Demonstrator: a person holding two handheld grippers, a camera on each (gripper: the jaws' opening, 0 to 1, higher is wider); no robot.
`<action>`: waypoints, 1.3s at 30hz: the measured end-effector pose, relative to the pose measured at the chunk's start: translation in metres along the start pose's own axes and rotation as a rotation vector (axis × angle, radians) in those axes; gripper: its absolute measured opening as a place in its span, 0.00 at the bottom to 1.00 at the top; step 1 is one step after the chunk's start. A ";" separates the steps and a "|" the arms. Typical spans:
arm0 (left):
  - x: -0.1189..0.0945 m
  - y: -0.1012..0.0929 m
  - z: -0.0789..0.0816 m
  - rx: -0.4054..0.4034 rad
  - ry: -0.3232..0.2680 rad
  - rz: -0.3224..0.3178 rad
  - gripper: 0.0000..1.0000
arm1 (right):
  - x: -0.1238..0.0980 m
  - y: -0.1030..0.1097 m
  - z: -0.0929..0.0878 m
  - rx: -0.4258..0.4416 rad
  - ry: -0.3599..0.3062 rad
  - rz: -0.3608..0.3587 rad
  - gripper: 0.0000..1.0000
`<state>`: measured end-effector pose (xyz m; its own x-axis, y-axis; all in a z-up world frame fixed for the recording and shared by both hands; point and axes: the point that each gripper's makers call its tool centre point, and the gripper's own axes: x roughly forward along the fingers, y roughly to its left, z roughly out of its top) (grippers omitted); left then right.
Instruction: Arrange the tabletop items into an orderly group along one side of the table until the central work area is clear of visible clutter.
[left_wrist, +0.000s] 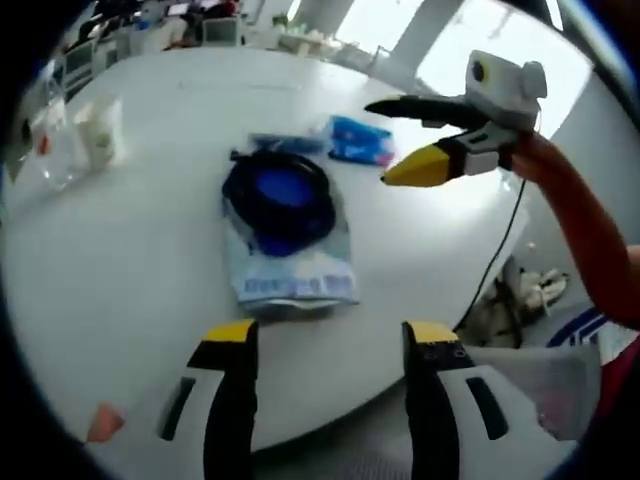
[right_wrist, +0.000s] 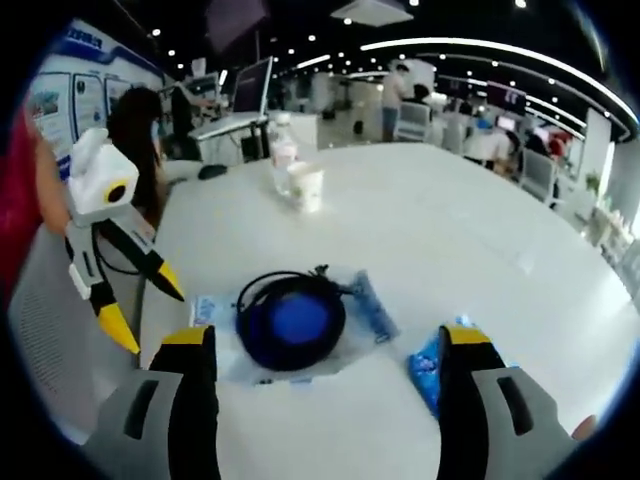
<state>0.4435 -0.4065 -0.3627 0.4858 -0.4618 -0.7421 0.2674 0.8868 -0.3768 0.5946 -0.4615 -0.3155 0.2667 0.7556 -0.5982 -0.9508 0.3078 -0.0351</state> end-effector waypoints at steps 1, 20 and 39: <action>0.000 0.000 0.000 0.000 0.003 -0.001 0.56 | 0.002 -0.001 0.000 -0.005 0.003 0.004 0.91; 0.011 -0.003 0.002 -0.027 0.014 -0.021 0.55 | 0.045 -0.041 -0.001 -0.015 0.051 0.045 0.69; 0.016 -0.002 0.002 -0.052 0.024 -0.017 0.54 | 0.074 -0.051 -0.014 -0.043 0.119 0.121 0.22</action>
<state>0.4521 -0.4155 -0.3729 0.4615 -0.4770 -0.7480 0.2318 0.8787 -0.4173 0.6610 -0.4291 -0.3690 0.1315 0.7111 -0.6907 -0.9814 0.1917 0.0105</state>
